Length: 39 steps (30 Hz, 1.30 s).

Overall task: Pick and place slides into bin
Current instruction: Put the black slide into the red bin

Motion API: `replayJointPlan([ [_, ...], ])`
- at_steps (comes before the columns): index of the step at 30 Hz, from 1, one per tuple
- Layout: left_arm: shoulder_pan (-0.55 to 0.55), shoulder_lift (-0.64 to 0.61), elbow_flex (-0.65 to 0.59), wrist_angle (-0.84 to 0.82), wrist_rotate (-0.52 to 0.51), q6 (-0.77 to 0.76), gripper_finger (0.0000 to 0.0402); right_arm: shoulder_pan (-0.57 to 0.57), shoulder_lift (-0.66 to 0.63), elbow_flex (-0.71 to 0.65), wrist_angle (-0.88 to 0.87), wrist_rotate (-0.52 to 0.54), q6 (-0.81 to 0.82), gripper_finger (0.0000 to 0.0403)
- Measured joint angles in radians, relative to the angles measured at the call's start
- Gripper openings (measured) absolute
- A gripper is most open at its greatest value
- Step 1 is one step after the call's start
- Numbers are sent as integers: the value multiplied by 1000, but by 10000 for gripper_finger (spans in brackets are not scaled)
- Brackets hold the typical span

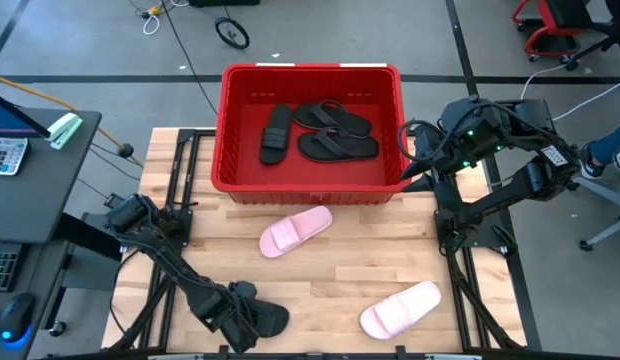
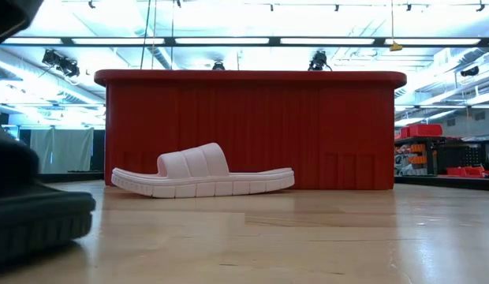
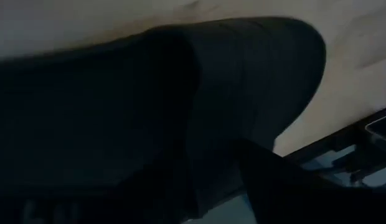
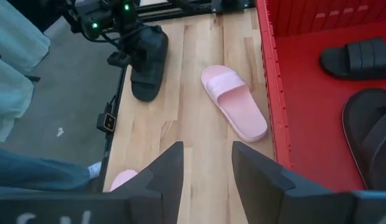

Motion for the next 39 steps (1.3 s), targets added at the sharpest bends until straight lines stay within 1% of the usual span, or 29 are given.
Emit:
replayJointPlan([
  [3,8,-5,0,1,3,21,93,0,0,0,7,12,7,142],
  [6,15,-15,2,24,16,98,25,0,0,0,22,54,47,142],
  [7,19,-20,3,23,21,107,16,0,0,0,24,73,62,142],
  [9,23,-33,14,19,29,141,16,0,0,0,24,111,90,142],
  [13,49,-75,95,6,44,288,11,0,0,0,24,181,138,142],
  [16,83,-104,207,-7,43,446,11,0,0,0,24,232,173,142],
  [18,115,-113,316,-81,41,580,11,0,3,0,23,268,195,142],
  [19,134,-113,386,-138,38,652,11,0,5,0,23,285,205,142],
  [22,197,-115,609,-385,31,849,11,0,15,0,23,313,241,142],
  [24,249,-115,748,-546,2,984,11,1,24,0,23,319,261,142],
  [27,345,-114,972,-834,-68,1226,11,15,44,0,23,324,279,142],
  [29,428,-118,1094,-950,-112,1406,11,28,60,0,23,323,276,142],
  [30,476,-128,1114,-933,-127,1515,11,36,68,0,23,323,274,142],
  [32,568,-192,1076,-840,-115,1748,11,50,85,0,23,323,266,142],
  [33,625,-207,1070,-809,-112,1839,11,56,94,0,22,323,258,142],
  [34,689,-225,1073,-803,-114,1902,11,63,102,0,23,323,247,142],
  [36,805,-239,1074,-880,-119,1957,11,72,123,0,27,323,224,142],
  [39,994,-225,1067,-948,-120,2090,11,79,149,0,38,322,183,142],
])
